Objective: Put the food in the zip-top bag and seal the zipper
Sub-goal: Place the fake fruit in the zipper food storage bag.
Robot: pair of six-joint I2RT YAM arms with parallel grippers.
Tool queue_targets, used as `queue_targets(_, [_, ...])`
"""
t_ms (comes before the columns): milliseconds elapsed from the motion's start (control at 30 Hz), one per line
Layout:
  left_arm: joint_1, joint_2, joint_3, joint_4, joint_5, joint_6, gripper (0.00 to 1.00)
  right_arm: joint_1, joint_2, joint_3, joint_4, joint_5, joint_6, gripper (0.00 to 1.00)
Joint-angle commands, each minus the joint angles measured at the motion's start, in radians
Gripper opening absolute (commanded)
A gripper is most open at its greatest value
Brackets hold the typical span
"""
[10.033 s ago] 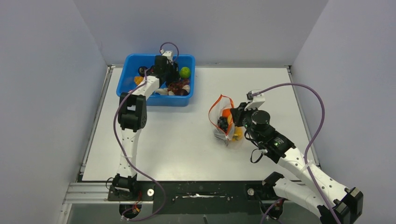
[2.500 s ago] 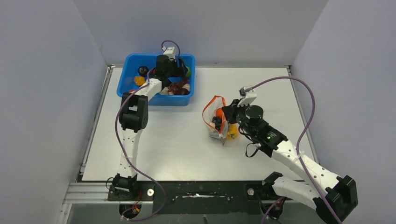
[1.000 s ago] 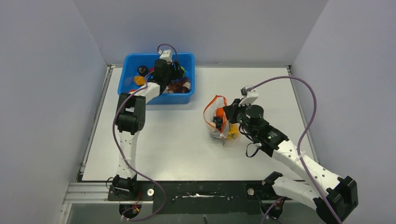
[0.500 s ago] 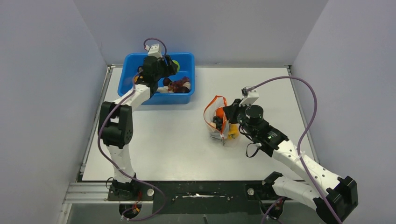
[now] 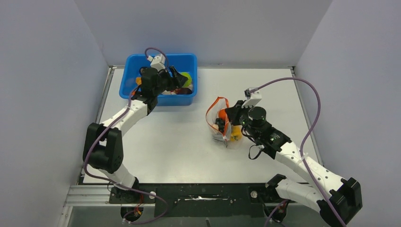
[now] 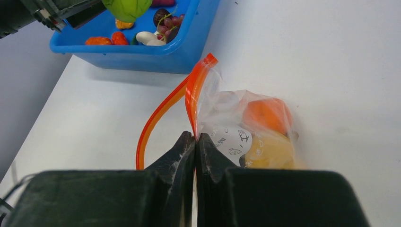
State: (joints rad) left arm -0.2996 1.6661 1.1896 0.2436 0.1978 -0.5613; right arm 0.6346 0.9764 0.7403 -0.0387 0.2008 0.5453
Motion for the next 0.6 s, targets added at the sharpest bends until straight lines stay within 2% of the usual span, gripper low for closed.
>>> queue_targets(0, [-0.041,-0.118,-0.035,0.079,0.104,-0.069,0.27,0.002,0.001,0.036,0.073,0.000,0.017,0.00])
queue_targets(100, [-0.079,-0.167,-0.060,0.084,0.132,-0.081,0.26,0.002,0.001,0.031,0.078,0.005,0.017,0.00])
queue_targets(367, [-0.170,-0.245,-0.093,0.071,0.309,-0.117,0.27,0.002,0.021,0.059,0.061,0.006,0.016,0.00])
queue_targets(567, [-0.239,-0.297,-0.147,0.068,0.298,-0.124,0.26,0.002,0.029,0.055,0.072,0.003,0.017,0.00])
